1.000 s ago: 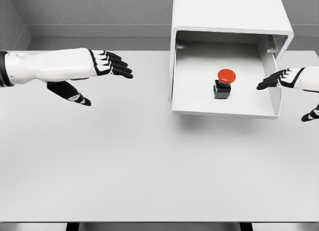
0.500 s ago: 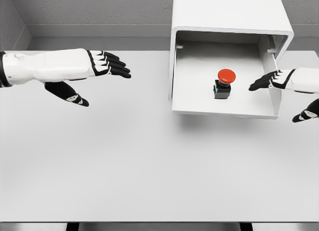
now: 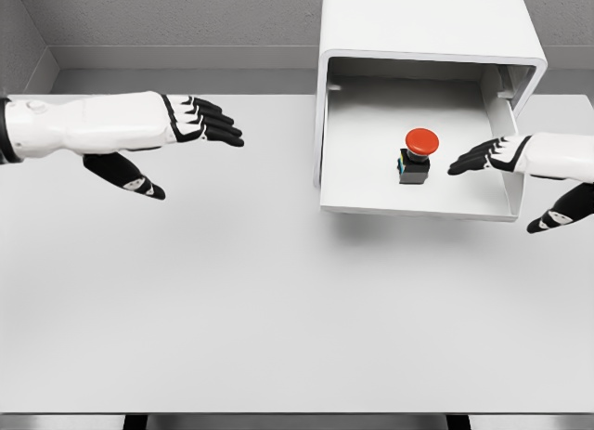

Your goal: Slide open multi-storey tabletop storage cabinets and put open load switch and slide close multi-storey tabletop storage cabinets

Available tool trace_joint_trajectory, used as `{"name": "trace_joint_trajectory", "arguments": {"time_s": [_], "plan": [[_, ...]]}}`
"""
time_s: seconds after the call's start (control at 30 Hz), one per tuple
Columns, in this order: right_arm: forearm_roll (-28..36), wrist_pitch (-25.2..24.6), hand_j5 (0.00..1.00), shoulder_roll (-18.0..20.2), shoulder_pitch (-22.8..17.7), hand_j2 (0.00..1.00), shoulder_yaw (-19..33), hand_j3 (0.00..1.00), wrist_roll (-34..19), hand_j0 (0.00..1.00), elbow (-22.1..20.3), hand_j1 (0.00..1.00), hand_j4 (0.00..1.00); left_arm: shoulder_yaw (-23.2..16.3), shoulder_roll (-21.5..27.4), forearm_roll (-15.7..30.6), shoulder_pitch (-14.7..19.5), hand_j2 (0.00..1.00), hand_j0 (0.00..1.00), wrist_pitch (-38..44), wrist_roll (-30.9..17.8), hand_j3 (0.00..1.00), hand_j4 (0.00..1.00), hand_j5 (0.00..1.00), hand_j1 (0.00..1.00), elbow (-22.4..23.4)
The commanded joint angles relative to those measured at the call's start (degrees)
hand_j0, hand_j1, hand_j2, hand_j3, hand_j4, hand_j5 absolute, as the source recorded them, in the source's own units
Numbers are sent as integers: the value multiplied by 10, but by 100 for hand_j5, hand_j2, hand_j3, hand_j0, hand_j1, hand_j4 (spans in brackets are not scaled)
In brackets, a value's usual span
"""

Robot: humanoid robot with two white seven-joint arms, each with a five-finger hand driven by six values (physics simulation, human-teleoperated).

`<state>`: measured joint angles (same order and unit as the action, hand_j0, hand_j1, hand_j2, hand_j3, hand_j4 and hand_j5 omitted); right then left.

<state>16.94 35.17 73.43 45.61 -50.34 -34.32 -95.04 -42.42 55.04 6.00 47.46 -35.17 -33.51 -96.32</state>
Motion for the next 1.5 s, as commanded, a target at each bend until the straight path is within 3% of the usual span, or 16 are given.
{"name": "trace_joint_trajectory", "arguments": {"time_s": [0.0,0.67,1.47], "plan": [[3,-2,100,-2,-1,100,1,100,4,100,0,100,100,-1,1,4,0,100,100,2,0,100,100,100,100,0],[-12,-2,100,-2,-1,100,4,100,6,100,-1,100,100,4,1,4,-11,100,100,2,0,100,100,100,100,1],[-29,-2,100,-32,-7,100,3,100,7,100,7,100,100,5,2,6,-11,100,100,2,0,100,100,100,100,0]]}}
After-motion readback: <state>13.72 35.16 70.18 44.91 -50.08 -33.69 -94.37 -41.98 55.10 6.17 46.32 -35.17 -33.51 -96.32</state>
